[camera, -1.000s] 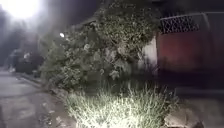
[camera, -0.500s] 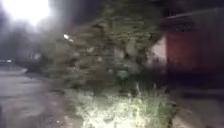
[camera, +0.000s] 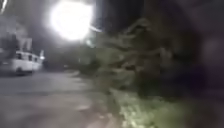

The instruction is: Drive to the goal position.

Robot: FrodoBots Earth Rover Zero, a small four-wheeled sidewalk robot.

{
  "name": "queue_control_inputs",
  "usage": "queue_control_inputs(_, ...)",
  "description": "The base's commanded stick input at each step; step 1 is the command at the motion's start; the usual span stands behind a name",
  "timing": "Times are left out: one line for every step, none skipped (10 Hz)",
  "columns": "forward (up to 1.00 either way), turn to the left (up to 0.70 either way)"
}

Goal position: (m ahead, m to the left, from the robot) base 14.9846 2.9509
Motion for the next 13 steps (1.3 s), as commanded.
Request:
queue_control_inputs(0.04, 0.5)
queue_control_inputs(0.04, 0.5)
queue_control_inputs(0.04, 0.5)
queue_control_inputs(0.04, 0.5)
queue_control_inputs(0.04, 0.5)
queue_control_inputs(0.04, 0.2)
queue_control_inputs(0.04, 0.0)
queue_control_inputs(0.04, 0.0)
queue_control_inputs(0.04, 0.0)
queue_control_inputs(0.04, 0.0)
queue_control_inputs(0.04, 0.0)
queue_control_inputs(0.04, 0.0)
queue_control_inputs(0.04, 0.0)
